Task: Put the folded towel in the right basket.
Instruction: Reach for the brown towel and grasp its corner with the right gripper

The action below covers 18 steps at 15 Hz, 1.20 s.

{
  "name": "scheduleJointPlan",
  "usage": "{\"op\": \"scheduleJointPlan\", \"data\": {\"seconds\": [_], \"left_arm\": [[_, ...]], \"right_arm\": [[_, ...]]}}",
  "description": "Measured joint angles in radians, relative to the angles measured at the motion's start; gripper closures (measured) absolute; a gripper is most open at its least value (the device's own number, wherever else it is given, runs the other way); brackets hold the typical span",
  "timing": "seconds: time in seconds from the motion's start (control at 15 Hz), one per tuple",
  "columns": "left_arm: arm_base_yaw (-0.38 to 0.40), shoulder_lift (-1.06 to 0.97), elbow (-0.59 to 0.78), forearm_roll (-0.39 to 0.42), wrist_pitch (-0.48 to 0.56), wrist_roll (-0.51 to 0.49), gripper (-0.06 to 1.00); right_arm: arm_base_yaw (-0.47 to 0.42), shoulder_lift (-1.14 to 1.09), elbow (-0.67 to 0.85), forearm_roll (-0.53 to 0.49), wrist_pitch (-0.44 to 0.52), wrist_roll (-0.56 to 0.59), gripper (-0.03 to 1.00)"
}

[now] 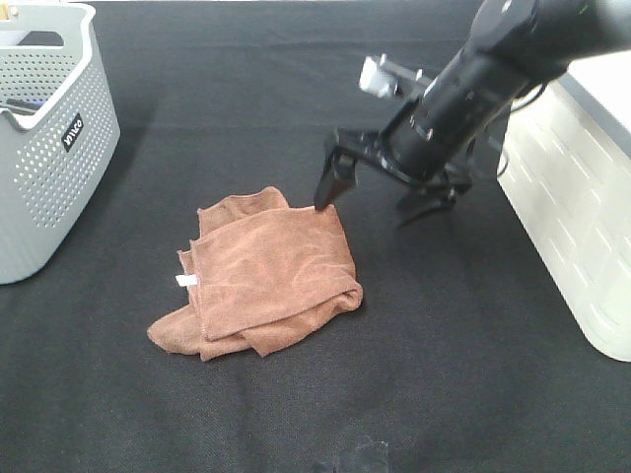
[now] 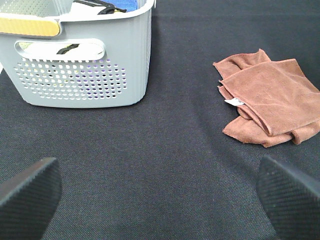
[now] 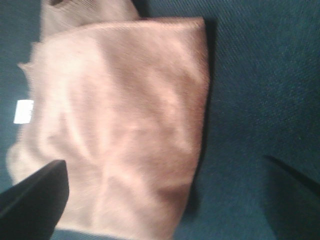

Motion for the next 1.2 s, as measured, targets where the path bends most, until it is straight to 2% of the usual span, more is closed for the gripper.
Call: {"op": "scheduleJointPlan", "data": {"seconds": [0.4,0.67,0.87,1.0,1.13,1.2], "left_arm": [[0.0,0.0,0.0,0.0,0.0,0.0,-0.04],[0.0,0.0,0.0,0.0,0.0,0.0,-0.04],[0.0,0.0,0.0,0.0,0.0,0.0,-0.04],[0.0,0.0,0.0,0.0,0.0,0.0,-0.04],[0.0,0.0,0.0,0.0,0.0,0.0,-0.04],[0.0,0.0,0.0,0.0,0.0,0.0,-0.04]], "right_arm": [[0.0,0.127,-0.005,0.047,-0.016,-0.014,0.01],[-0.001,0.135,-0.011,0.073,-0.016,-0.021,0.01],[-0.004,0.167,-0.022,0.176,-0.014,-0.062,0.02],[0.003,0.213,-0.034,0.302,-0.01,-0.091,0.04],[0.044,0.239,-0.06,0.348,-0.02,-0.105,0.07],[0.098,0.258,-0.095,0.35,-0.035,-0.113,0.1]]}}
